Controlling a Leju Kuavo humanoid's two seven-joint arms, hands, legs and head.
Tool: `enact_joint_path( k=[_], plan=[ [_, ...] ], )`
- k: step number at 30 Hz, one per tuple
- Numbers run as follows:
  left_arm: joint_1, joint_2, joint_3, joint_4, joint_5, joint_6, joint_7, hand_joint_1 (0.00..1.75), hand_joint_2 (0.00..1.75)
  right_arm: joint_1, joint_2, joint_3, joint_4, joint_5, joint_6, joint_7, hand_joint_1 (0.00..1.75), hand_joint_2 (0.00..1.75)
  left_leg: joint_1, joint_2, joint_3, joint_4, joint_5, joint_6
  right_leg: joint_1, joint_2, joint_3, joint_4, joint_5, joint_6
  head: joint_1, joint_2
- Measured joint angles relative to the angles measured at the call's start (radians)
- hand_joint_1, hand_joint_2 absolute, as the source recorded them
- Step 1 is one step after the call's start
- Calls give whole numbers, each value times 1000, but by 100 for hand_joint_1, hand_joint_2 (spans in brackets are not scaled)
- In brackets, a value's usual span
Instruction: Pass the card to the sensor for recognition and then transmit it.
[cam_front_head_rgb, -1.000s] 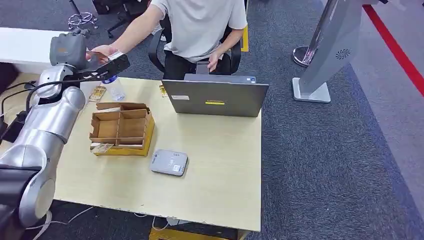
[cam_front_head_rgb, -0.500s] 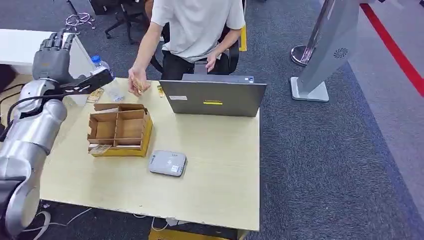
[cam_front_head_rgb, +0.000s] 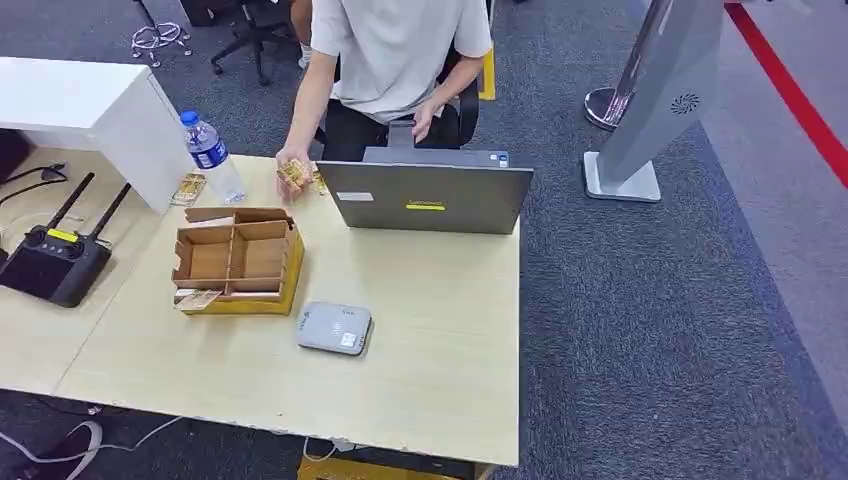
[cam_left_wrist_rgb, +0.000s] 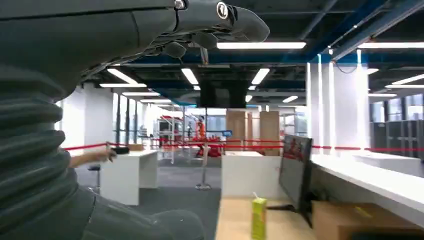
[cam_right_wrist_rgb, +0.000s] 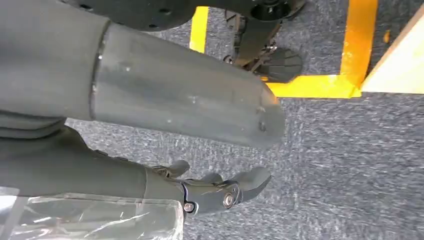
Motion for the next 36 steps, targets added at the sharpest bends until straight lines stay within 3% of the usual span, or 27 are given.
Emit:
enact_joint_path(
  k=[3,6,8,10,13,16,18,20,22,23,26,30,32,36],
  plan=[
    [75,61,52,32,43,2,35,0,175,-2,-5,-8,0,-4,0,1,0,0,0,1,2,-1,-1,-1,0,1,3,0,1,-1,3,0],
    [219,119,185,86,162,-16,43,0,175,10,-17,-16,0,-7,3,-2,0,0,-1,10,6,0,-4,-1,0,7,3,-1,2,-3,1,0],
    [299,121,302,111,258,-89,108,0,175,20,-26,-25,0,-7,10,-10,0,0,-1,9,7,0,-5,1,-1,7,3,-1,0,0,0,0],
    [355,87,434,134,330,-206,183,0,175,21,-34,-34,0,-5,21,-15,0,0,-2,6,7,0,-5,1,-2,4,5,-2,-2,1,3,0],
    [438,-66,658,169,493,-296,186,0,175,15,-40,-35,1,11,31,-16,0,0,-9,3,12,-3,-5,3,-9,2,9,-2,-4,3,1,0],
    [485,-279,833,205,631,-348,170,0,175,7,-39,-35,2,33,26,3,0,0,-10,2,14,-3,-5,5,-9,1,13,-3,-4,4,1,0],
    [502,-420,935,223,684,-354,156,0,175,0,-39,-35,2,36,18,9,0,0,-12,1,15,-3,-5,7,-12,0,13,-3,-3,5,-3,0],
    [513,-552,1001,241,669,-321,156,0,175,-6,-38,-35,3,45,5,15,0,0,-11,1,15,-3,-5,8,-11,0,15,-6,-2,7,2,0],
    [520,-649,1034,250,644,-288,158,0,175,-10,-38,-34,3,54,-3,21,0,0,-12,0,14,-3,-5,12,-11,-2,16,-7,-2,9,2,0],
    [524,-693,1045,254,637,-283,160,0,0,-11,-38,-33,3,54,-5,21,0,0,-12,0,14,-2,-5,13,-11,-3,16,-7,-1,10,2,0],
    [529,-772,1065,263,626,-278,187,0,0,-15,-38,-33,3,59,-6,22,0,0,-11,-1,14,-2,-5,14,-11,-4,17,-9,-1,10,5,0],
    [530,-851,1068,264,542,-300,292,0,0,-20,-38,-6,3,125,8,50,0,0,-12,-1,14,-2,-5,14,-11,-4,17,-9,0,11,3,0],
    [529,-907,1061,266,494,-325,305,0,0,-26,-38,11,3,145,9,65,0,0,-11,-1,14,-2,-5,14,-11,-4,17,-9,0,11,3,0],
    [527,-959,1050,273,468,-335,311,0,0,-35,-38,30,3,157,8,74,0,0,-11,-1,15,-2,-5,14,-10,-4,17,-8,0,11,6,0]
  ],
)
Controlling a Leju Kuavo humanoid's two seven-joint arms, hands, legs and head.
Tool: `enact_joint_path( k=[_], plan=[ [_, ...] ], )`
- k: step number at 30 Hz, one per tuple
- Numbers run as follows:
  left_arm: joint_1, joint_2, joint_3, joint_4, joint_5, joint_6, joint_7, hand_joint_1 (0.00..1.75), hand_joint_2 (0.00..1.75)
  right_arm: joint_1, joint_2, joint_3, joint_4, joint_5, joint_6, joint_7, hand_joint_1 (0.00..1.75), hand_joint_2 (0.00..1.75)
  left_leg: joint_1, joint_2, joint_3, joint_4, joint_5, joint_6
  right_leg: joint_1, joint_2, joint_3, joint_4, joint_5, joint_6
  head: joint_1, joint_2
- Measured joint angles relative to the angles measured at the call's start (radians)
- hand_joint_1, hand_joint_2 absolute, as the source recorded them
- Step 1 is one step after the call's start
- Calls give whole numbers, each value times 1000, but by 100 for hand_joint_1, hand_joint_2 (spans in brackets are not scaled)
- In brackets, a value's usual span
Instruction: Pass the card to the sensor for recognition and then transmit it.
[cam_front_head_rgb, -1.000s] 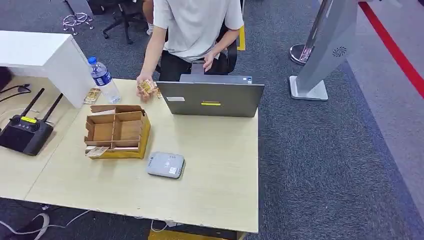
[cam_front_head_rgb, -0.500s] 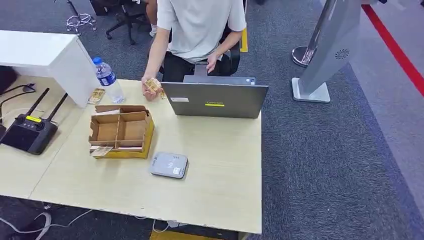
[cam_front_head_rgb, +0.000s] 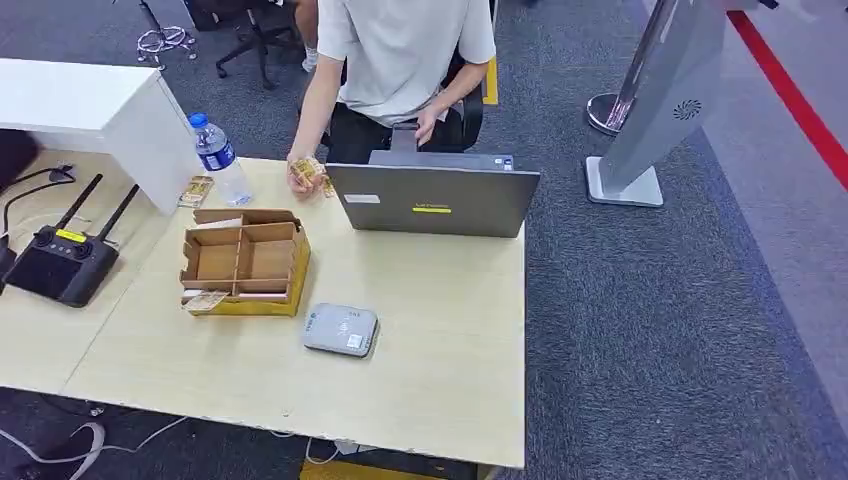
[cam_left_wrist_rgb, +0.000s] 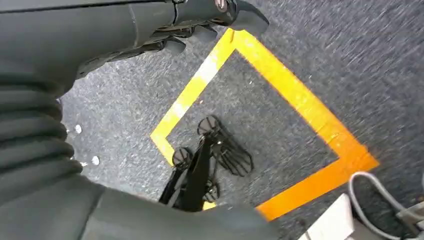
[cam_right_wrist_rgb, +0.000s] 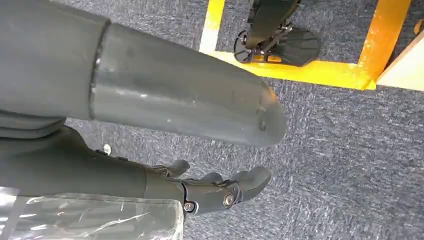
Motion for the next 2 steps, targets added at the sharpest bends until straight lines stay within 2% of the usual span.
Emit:
enact_joint_path(
  k=[2],
  plan=[
    [0,-12,-3,0,-1,-3,0,0,0,-1,0,10,0,0,0,0,0,0,0,0,0,0,0,0,0,0,0,0,0,0,-3,0]
  ],
)
